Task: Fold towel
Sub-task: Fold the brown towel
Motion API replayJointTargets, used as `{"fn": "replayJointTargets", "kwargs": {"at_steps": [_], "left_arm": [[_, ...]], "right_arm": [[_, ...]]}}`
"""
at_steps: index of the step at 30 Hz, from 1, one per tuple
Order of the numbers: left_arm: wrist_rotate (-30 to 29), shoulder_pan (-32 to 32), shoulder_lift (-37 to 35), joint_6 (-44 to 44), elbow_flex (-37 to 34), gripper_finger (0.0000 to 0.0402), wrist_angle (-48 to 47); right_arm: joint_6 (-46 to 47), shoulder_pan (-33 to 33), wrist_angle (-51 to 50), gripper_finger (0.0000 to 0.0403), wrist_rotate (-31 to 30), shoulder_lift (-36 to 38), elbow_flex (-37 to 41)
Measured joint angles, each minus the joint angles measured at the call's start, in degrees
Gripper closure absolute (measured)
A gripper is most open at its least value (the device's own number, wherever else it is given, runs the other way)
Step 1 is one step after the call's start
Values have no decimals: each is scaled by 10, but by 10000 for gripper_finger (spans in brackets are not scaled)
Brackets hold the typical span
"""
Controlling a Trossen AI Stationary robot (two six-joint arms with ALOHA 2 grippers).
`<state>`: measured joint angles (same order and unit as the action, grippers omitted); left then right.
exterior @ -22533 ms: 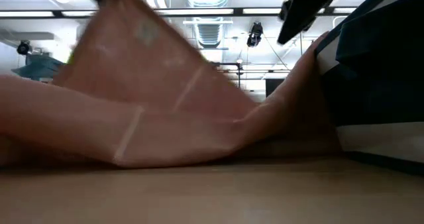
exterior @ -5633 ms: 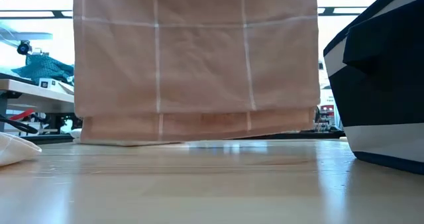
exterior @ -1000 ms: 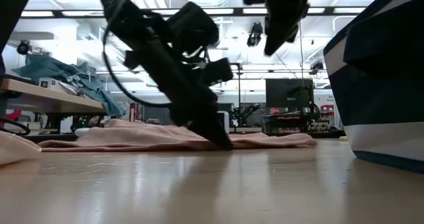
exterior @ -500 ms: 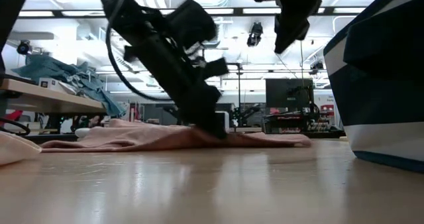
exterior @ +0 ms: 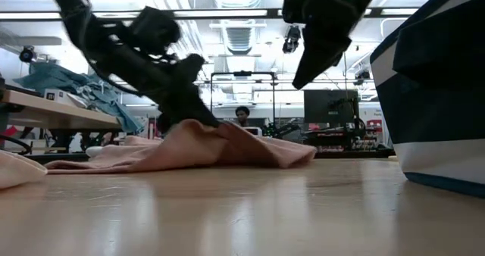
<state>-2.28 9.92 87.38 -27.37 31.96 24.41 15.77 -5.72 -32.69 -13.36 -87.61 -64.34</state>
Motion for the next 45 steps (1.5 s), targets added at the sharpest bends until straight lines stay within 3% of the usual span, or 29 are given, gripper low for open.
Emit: {"fn": "replayJointTargets", "kwargs": {"at_steps": [8,16,23,31,35,40,45], "left_arm": [[4,10,-44,-29,-42,399,24],[55,10,-54,-61,-19,399,54],[82,2,-50,-63,-2,399,50],[86,-8,-50,-62,1,399,61],[104,-12,-50,-62,1,397,62],[173,-14,-50,-65,2,387,46],[130,-14,-50,-79,2,373,28]], "right_arm": [[27,2,76,311,-4,-28,17],[54,2,35,263,-25,-138,-78],[75,1,9,219,-142,-204,-144],[134,11,47,197,-173,-216,-147],[143,19,41,221,-177,-217,-147],[142,22,-31,289,-185,-203,-160],[136,23,-167,339,-84,-178,-211]]}}
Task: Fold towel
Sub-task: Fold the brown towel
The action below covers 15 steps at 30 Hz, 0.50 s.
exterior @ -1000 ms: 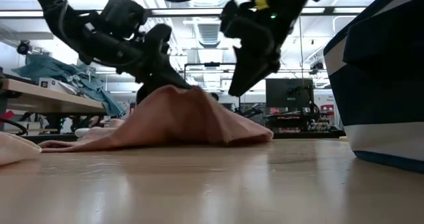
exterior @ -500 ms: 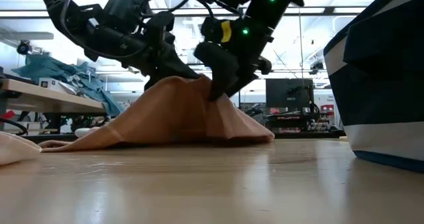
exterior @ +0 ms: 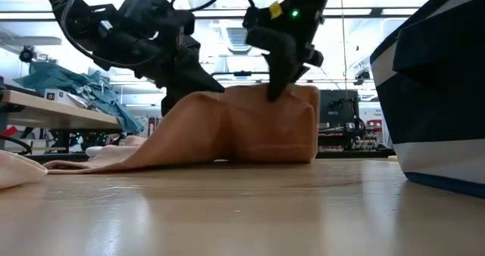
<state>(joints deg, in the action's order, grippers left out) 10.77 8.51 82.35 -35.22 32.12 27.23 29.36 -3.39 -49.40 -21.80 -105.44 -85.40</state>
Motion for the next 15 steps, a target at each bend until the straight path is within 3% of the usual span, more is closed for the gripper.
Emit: {"fn": "replayJointTargets", "kwargs": {"at_steps": [3,9,15], "left_arm": [[-20,0,0,3,0,367,1],[65,-13,0,17,0,364,-9],[57,-16,-1,21,0,363,-30]], "right_arm": [[-7,-4,-33,348,25,8,-12],[-8,-7,-90,333,82,28,-16],[-6,-12,-124,310,153,42,-15]]}}
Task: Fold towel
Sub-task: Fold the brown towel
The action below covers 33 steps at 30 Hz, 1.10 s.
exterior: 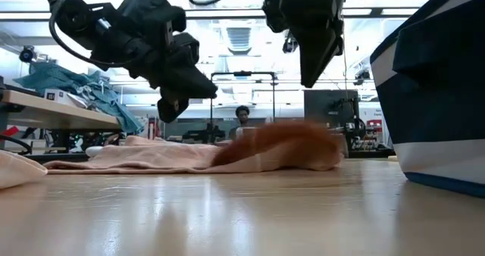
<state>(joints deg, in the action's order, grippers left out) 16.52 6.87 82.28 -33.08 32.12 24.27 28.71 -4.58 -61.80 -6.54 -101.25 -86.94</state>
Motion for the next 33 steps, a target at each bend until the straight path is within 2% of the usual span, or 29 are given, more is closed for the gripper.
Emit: {"fn": "replayJointTargets", "kwargs": {"at_steps": [4,9,12,21,24,28,33], "left_arm": [[-50,0,0,0,0,365,-60],[-124,0,0,5,0,372,-194],[-145,0,0,6,0,377,-245],[-151,0,0,9,-1,375,-249],[-156,0,0,11,-1,372,-248],[-159,0,0,20,-1,376,-249],[-161,0,0,21,-4,380,-270]], "right_arm": [[-1,-6,2,298,23,2,0],[3,-12,1,288,25,3,2],[9,-12,3,291,18,3,6],[14,-11,28,319,-10,-13,14],[14,-12,66,330,-23,-19,19],[14,-8,142,350,-42,-46,42],[28,-5,159,379,-55,-91,58]]}}
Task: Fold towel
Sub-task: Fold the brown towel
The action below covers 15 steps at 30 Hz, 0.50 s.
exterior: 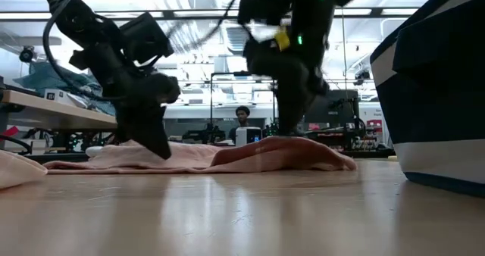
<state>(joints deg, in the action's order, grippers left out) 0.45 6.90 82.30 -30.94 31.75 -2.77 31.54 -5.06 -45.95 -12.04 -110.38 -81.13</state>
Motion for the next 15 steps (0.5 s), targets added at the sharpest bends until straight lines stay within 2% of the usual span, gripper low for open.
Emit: {"fn": "replayJointTargets", "kwargs": {"at_steps": [2,5,8,15], "left_arm": [[-8,0,0,0,0,379,-24],[-35,0,0,-5,-1,380,-67],[-52,0,-1,-14,0,380,-91],[-56,0,-2,-17,3,380,-101]], "right_arm": [[0,3,-7,389,14,-19,9],[-18,6,-2,400,79,-43,21],[-32,7,-3,400,119,-48,24],[-17,6,-15,401,66,6,26]]}}
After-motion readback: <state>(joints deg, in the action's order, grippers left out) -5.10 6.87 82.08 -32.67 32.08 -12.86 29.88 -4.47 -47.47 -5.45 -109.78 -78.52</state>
